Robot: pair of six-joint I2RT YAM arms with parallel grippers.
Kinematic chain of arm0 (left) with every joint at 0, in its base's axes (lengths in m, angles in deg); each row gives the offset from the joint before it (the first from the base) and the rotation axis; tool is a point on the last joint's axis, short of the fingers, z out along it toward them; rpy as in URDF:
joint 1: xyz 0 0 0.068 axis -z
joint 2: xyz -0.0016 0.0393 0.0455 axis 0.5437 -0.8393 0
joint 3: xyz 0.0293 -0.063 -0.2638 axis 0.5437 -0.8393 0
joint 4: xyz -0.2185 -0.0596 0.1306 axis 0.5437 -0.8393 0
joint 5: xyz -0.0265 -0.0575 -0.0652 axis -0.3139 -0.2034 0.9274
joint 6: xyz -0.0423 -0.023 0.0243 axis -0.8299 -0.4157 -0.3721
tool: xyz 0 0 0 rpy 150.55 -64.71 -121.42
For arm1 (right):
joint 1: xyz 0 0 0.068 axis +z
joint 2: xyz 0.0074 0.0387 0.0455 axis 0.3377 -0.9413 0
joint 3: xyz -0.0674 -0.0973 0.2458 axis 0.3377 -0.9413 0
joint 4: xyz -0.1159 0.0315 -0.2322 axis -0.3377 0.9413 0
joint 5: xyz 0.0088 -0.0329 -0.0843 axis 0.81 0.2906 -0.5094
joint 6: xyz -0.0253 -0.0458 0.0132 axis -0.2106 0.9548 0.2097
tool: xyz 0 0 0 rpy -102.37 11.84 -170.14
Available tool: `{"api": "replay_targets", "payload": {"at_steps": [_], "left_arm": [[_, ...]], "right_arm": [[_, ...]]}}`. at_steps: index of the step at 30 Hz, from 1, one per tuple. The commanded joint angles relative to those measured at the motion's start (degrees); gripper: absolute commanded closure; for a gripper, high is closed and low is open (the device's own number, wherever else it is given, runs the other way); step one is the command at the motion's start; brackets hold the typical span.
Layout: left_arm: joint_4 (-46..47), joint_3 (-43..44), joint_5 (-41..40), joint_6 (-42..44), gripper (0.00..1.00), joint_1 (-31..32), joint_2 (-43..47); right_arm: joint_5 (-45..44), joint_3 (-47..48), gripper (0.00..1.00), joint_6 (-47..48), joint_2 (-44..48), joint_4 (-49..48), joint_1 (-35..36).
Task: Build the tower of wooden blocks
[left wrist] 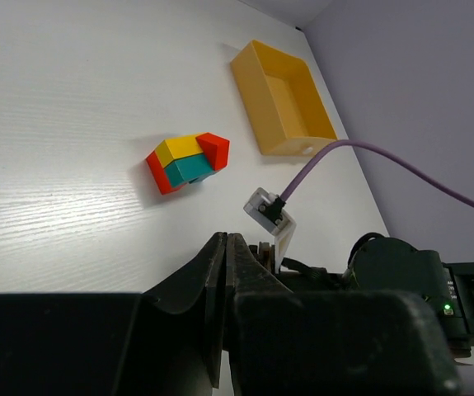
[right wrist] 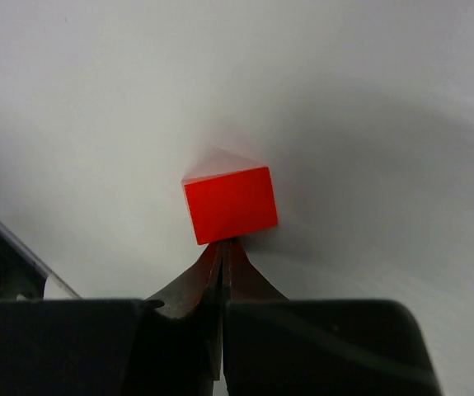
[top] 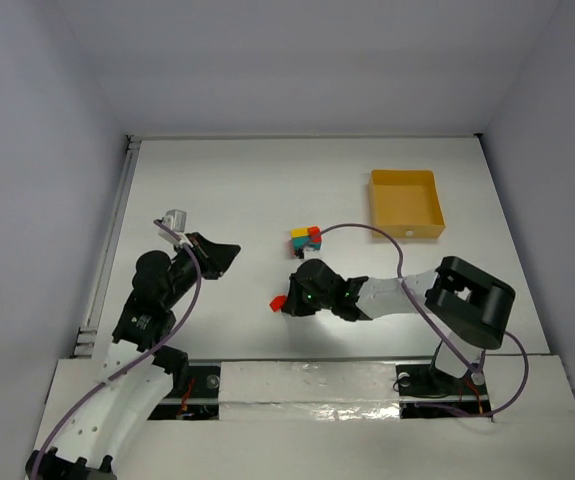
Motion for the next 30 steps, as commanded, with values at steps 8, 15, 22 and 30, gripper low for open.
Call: {"api": "replay_targets", "payload": {"at_steps": [8, 15, 22, 30], "left_arm": [[9.2, -8.4, -0.8, -3.5, 1.00, 0.9, 0.1], [9.7, -9.7, -17.0, -1.4, 1.00, 17.9, -6.1], [7.3, -8.5, -32.2, 1.4, 0.73, 26.1, -13.3], [10.6, -5.5, -27.8, 8.0, 0.47, 27.2, -25.6]], "right_arm": [[-9.1, 9.9, 1.00, 6.6, -0.4, 2.2, -2.5], [-13.6, 9.8, 1.00, 9.9, 7.0, 7.4, -2.5], [-18.4, -3.5, 1.00, 10.7, 37.6, 7.5, -2.5], [-28.2, -5.3, 0.92, 13.6, 50.6, 10.7, -2.5]]}}
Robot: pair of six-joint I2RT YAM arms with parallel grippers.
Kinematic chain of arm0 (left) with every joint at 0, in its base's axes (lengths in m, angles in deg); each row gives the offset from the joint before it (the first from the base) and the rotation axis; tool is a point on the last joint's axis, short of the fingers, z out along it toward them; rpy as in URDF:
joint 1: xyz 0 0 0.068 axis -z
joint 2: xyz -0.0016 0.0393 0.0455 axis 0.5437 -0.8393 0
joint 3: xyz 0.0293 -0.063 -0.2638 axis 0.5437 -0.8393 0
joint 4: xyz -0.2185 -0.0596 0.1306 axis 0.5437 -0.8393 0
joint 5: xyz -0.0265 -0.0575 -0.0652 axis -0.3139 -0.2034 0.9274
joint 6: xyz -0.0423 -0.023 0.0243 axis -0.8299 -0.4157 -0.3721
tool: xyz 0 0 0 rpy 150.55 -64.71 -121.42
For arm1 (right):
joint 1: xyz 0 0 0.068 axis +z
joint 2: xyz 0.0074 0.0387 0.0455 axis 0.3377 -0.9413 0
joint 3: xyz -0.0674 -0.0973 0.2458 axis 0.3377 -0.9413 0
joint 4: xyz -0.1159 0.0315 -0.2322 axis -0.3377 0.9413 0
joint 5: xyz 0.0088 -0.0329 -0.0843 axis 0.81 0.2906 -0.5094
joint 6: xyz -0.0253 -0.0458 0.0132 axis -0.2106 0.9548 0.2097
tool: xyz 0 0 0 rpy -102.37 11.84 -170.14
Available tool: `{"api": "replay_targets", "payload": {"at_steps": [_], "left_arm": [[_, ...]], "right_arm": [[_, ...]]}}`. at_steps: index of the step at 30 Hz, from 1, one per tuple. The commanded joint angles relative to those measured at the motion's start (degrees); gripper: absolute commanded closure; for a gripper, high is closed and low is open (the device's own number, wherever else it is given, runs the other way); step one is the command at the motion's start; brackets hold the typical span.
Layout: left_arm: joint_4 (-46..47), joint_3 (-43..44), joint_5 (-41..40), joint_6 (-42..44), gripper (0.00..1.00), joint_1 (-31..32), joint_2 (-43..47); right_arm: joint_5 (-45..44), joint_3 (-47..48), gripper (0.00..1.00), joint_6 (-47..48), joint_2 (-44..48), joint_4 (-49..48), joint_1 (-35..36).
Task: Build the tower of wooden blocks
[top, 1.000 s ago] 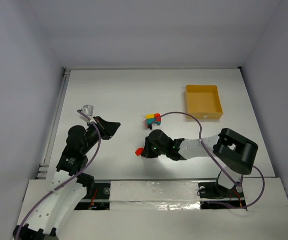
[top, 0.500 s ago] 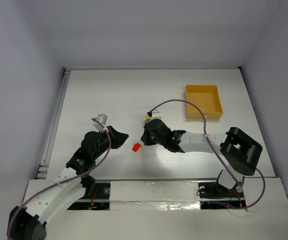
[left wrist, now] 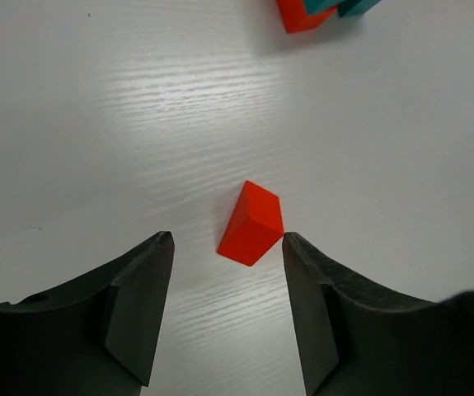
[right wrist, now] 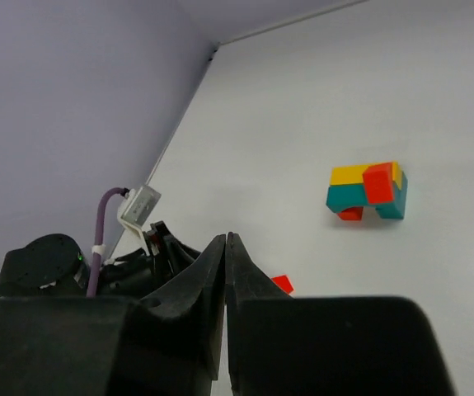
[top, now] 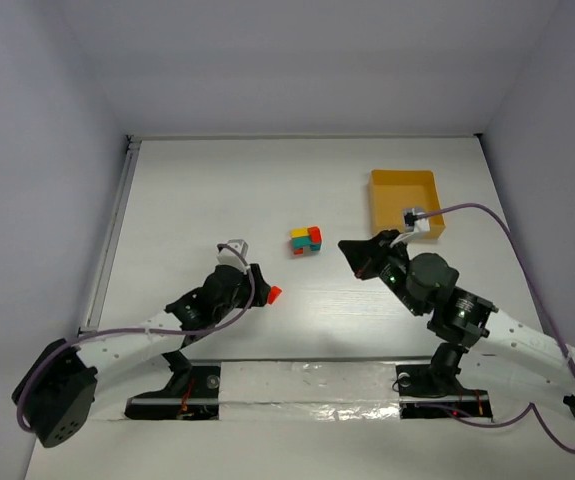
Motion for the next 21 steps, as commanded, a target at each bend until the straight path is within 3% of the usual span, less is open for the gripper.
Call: {"api": "replay_targets", "payload": {"at_steps": [1, 7, 21], "left_arm": [[1.8, 4.7, 0.4, 5.3, 0.46, 1.7, -4.5], [0.9, 8.4, 3.3, 7.6, 0.44, 3.9, -10.3], [-2.5, 12.1, 0.1, 6.4, 0.49, 5.1, -15.9]], "right_arm": [[-5.5, -1.5, 0.90, 2.4, -2.3, 2.0, 0.1], [-6.0, -5.6, 0.72, 1.9, -4.0, -2.9, -0.4], [-5.6, -7.2, 0.72, 2.0, -4.3, -4.6, -0.4]]}}
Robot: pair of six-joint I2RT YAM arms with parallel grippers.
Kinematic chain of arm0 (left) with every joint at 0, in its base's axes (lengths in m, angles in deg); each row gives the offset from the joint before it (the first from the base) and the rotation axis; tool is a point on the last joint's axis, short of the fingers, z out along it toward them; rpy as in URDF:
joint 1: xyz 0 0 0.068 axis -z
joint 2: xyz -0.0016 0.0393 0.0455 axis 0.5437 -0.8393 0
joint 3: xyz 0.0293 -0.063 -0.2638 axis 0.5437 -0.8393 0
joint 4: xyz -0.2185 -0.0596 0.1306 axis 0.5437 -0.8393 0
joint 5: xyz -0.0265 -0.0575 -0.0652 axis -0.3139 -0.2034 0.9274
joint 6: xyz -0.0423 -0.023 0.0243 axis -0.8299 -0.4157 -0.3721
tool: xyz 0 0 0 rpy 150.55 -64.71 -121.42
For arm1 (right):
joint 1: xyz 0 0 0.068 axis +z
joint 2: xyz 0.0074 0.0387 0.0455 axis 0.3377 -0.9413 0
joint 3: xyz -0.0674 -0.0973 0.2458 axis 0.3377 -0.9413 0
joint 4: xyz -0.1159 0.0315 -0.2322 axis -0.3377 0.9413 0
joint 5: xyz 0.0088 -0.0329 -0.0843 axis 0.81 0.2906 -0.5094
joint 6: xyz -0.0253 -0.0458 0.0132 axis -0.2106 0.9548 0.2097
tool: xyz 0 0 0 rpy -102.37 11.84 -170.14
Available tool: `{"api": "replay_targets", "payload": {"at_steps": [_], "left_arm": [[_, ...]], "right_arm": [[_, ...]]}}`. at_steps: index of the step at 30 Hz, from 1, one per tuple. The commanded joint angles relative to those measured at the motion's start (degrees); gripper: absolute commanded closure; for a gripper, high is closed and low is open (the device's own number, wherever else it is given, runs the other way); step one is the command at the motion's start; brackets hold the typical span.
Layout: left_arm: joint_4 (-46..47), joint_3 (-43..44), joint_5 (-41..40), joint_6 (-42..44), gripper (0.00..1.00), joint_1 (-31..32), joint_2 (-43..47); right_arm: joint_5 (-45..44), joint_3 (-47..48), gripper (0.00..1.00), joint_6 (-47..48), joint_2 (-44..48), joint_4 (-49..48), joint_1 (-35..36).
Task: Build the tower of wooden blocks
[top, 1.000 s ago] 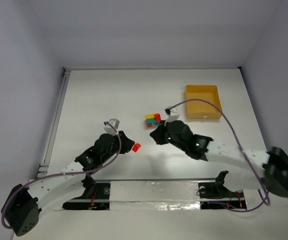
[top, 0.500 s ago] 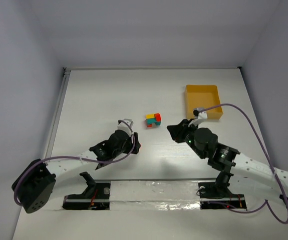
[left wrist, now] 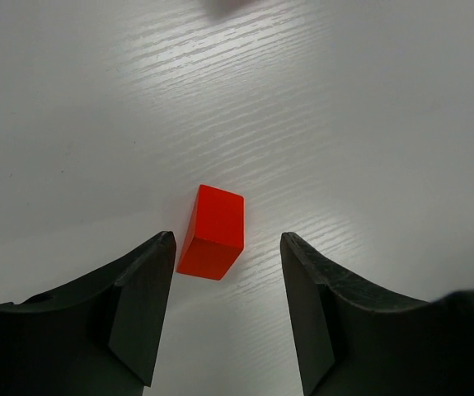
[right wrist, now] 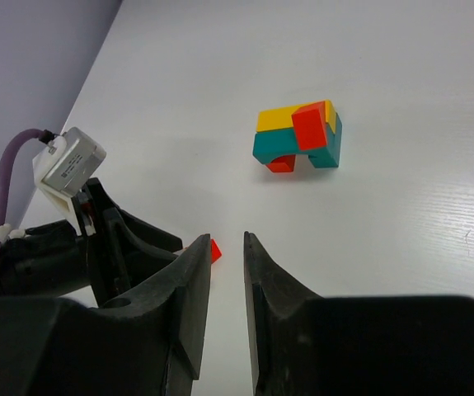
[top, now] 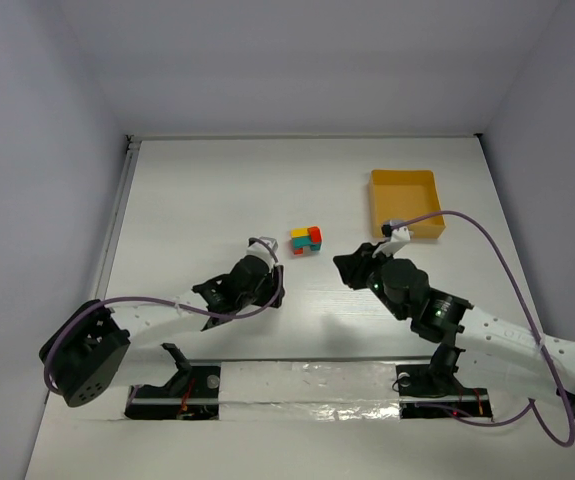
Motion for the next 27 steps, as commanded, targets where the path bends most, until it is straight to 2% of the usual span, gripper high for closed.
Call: {"api": "replay_targets", "payload": {"at_steps": [1, 9, 22, 27], "left_arm": [[-0.7, 2.5, -2.0, -0.1, 0.50, 0.4, 0.9], [-0.6, 2.7, -1.3, -0.5, 0.59, 0.9, -1.6], [0.1, 1.8, -0.4, -1.1, 0.59, 0.9, -2.0], [-0.5, 2.3, -1.5, -1.4, 0.66, 0.9, -2.7]], "right_arm": [[-1.5, -0.3, 0.72, 0.7, 0.9, -3.3, -0.3], [-2.2, -0.2, 0.73, 0.4, 0.5, -2.9, -0.3], [-2.2, 0.1, 0.74, 0.5, -0.5, -3.0, -0.3], [-2.2, 0.2, 0.74, 0.4, -1.0, -3.0, -0.3]]}}
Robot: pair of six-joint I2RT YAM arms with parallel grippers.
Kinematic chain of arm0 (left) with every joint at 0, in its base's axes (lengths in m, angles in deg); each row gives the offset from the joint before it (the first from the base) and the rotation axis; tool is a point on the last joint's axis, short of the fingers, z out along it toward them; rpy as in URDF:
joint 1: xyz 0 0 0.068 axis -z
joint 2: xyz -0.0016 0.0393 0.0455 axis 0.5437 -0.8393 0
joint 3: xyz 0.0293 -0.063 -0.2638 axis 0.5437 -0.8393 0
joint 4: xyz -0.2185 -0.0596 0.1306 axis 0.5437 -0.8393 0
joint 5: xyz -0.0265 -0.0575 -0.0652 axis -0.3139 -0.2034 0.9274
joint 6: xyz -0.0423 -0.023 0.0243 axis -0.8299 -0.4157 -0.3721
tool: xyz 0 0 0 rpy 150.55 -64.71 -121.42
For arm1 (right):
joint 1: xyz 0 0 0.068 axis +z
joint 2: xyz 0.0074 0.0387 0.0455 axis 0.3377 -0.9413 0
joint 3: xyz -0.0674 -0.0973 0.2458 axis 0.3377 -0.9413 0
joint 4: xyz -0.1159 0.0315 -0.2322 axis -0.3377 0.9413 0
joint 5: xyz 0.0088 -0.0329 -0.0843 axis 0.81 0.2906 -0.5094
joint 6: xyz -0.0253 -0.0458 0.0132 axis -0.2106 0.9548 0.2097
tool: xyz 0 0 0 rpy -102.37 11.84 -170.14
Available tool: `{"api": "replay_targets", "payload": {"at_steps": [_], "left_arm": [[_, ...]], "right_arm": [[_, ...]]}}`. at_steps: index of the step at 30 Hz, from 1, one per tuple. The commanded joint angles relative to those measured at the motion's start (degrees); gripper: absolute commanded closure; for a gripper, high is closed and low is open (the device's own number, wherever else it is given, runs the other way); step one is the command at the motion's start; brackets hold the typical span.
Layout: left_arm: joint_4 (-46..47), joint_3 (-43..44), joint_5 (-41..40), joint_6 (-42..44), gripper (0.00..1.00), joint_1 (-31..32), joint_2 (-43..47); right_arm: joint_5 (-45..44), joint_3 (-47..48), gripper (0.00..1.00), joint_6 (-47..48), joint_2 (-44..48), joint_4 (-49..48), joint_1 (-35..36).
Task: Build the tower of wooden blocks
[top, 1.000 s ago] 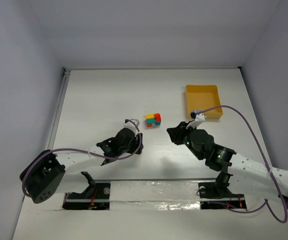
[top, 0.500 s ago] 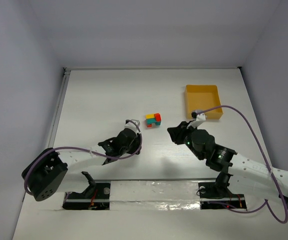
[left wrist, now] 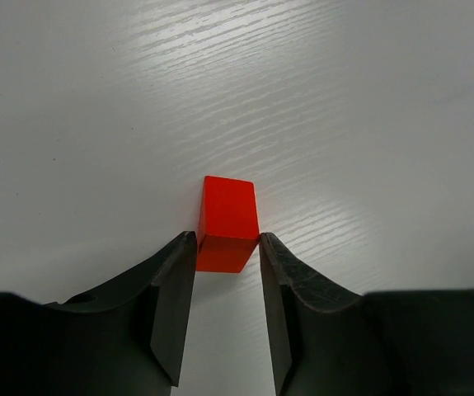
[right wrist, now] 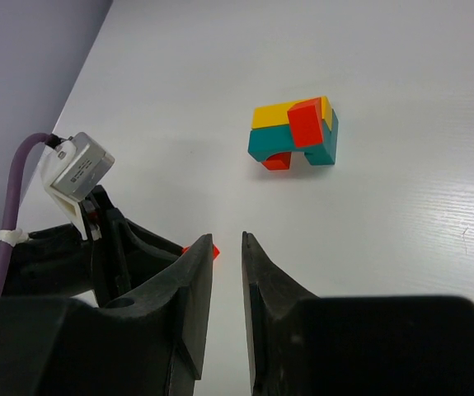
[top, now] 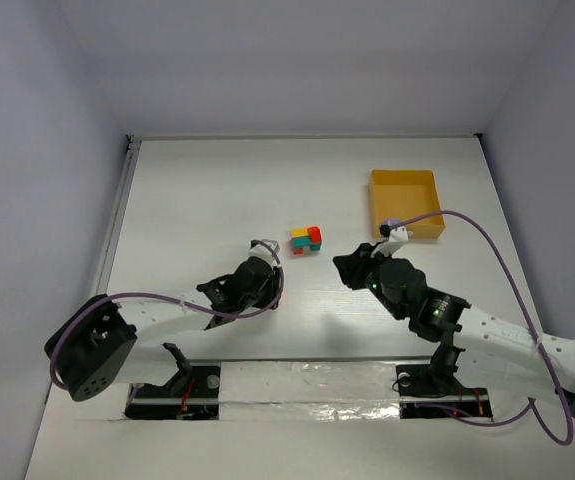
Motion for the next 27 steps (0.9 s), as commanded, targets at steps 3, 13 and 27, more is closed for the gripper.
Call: {"api": "replay_targets", "payload": {"at_steps": [3, 13, 27], "left_arm": [[0.0, 1.9, -1.4, -0.9, 0.69, 0.3, -0.7], [-0.3, 2.2, -2.4, -1.5, 0.81, 0.3, -0.9], [-5.2, 12.7, -6.4, -8.7, 0.82, 5.0, 2.3]], "right_arm": [[-1.9, 0.1, 0.74, 0.4, -0.1, -2.9, -0.3], [-1.4, 0.1, 0.74, 0.2, -1.3, -3.1, -0.3], [4.8, 3.1, 0.28, -9.1, -5.3, 3.5, -13.2]]}}
